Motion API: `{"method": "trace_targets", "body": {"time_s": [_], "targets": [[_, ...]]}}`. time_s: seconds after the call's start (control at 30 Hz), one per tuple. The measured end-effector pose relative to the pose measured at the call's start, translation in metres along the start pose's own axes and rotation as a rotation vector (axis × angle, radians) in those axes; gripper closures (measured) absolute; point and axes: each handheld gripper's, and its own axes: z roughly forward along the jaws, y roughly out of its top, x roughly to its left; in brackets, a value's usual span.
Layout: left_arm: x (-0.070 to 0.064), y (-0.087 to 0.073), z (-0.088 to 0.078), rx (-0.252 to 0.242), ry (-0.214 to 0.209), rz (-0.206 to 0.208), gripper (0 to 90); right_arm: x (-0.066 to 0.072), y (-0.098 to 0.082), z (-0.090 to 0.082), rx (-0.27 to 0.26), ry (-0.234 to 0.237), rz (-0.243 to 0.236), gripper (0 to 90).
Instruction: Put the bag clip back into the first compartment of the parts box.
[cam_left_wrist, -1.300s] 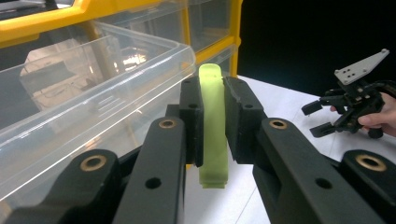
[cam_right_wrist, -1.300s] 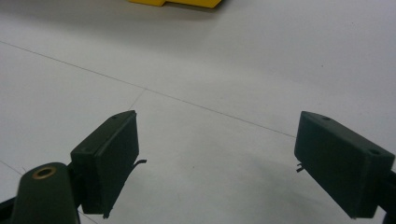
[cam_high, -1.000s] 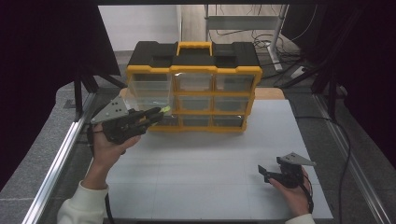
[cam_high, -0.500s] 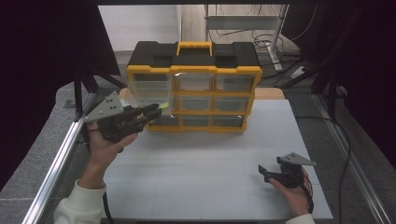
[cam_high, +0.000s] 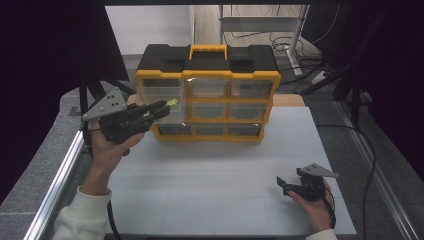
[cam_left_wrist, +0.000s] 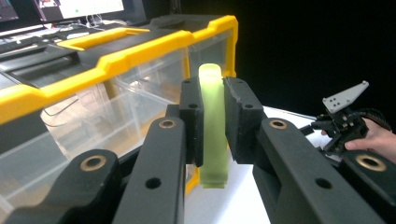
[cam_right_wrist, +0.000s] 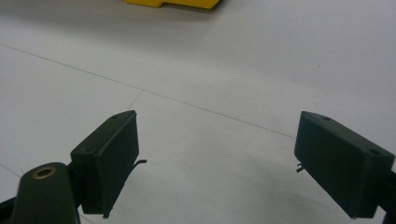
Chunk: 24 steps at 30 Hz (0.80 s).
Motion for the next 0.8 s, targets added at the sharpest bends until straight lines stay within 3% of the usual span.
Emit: {"method": "trace_targets", "body": {"time_s": [0.43,0.8], "targets": [[0.018,0.014,0.006,0.008,0.040,-0.019,77.6,-0.001,0.000,0.000,-0.006,-0.002,-0.007,13.9],[0.038,0.012,0.013,0.025,0.094,-0.070,77.6,-0.001,0.000,-0.001,-0.007,-0.007,-0.003,13.9]]}}
